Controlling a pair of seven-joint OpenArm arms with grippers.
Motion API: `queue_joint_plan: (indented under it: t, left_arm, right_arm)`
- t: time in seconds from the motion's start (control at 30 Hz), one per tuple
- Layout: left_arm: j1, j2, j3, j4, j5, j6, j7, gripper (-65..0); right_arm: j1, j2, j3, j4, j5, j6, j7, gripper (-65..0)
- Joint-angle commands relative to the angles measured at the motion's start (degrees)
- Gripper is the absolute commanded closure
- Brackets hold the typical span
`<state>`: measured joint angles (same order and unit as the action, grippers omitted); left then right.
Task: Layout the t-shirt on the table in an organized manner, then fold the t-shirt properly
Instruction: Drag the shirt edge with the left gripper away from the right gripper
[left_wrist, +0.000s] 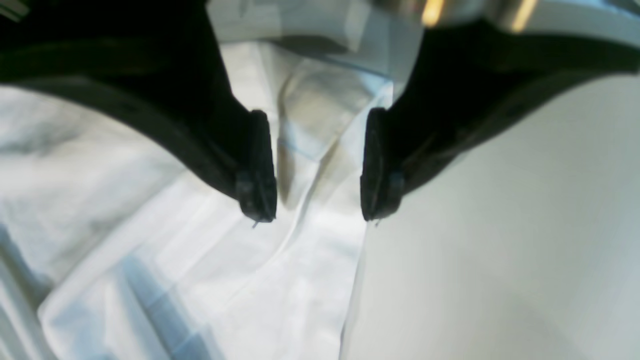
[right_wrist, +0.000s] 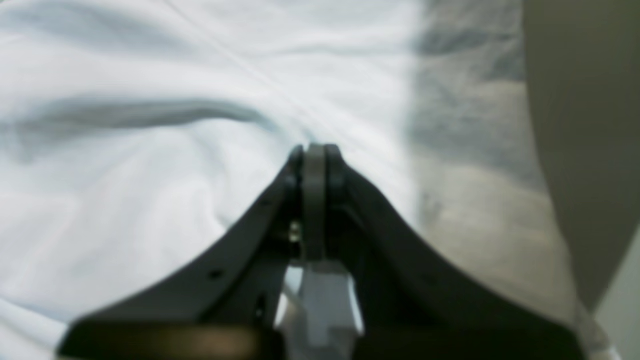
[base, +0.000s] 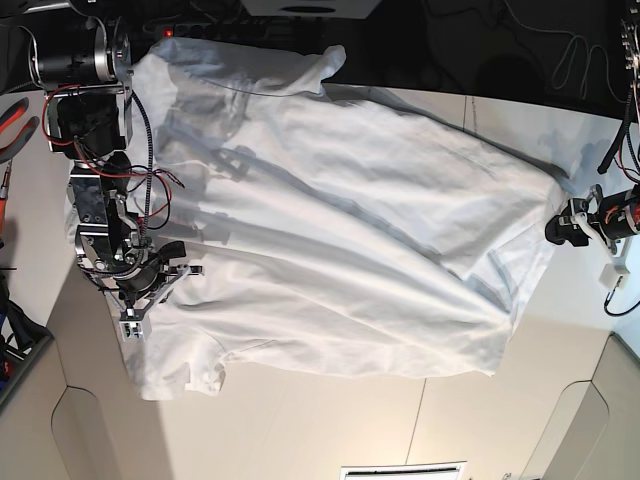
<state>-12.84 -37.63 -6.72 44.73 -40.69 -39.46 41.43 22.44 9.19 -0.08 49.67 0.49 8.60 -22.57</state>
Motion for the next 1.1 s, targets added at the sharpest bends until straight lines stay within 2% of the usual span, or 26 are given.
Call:
queue_joint_plan:
  t: [0.0,0.17,0.4,0.47,0.57,0.67,0.77,0.83,1.07]
  left_arm:
    - [-0.94,-1.42,-0.35,0.96,-1.88,-0.54,0.24,-29.6]
    - [-0.79,-1.42,-0.35,3.13,-5.42,-0.54,3.82,-29.6]
    - [2.64,-1.4,-0.35,4.72,-5.35,-0.54,3.82,-28.4]
    - [3.37,-1.4,-0.35,4.72,-5.4,-0.54,3.74,-21.2]
    - [3.5,-1.46,-0.37,4.74,-6.34,-0.54,3.39,-0.1]
    - [3.5,-1.77,-0.37,4.74,-8.72,-0.54,3.72,0.0]
    - [3.5,-2.1,-0.39,4.83,-10.69,-0.54,6.73,0.0]
    - [3.5,-2.54,-0.39,4.83,-12.98,-0.54,9.6,0.0]
    - [3.52,-5.11,-0.39,4.83,-16.98,-0.54,15.61,0.0]
  right_arm:
    - [0.39,0.28,0.07,-0.63,-0.48,-0.5,-2.8,0.0]
    - [0.76,0.28,0.07,-0.63,-0.48,-1.11,-2.89,0.0]
    - [0.9,0.28,0.07,-0.63,-0.48,-1.11,-2.86,0.0]
    - [0.9,0.28,0.07,-0.63,-0.48,-1.11,-2.82,0.0]
    - [0.87,0.28,0.07,-0.63,-0.5,-1.11,-2.84,0.0]
    - [0.87,0.28,0.07,-0.63,-1.86,-1.75,-2.86,0.0]
    - [0.87,0.31,0.07,-0.63,-4.07,-6.08,-2.91,0.0]
    - [0.87,0.33,0.07,-0.63,-4.83,-7.65,-2.89,0.0]
    - [0.87,0.31,0.07,-0.63,-6.14,-8.7,-2.89,0.0]
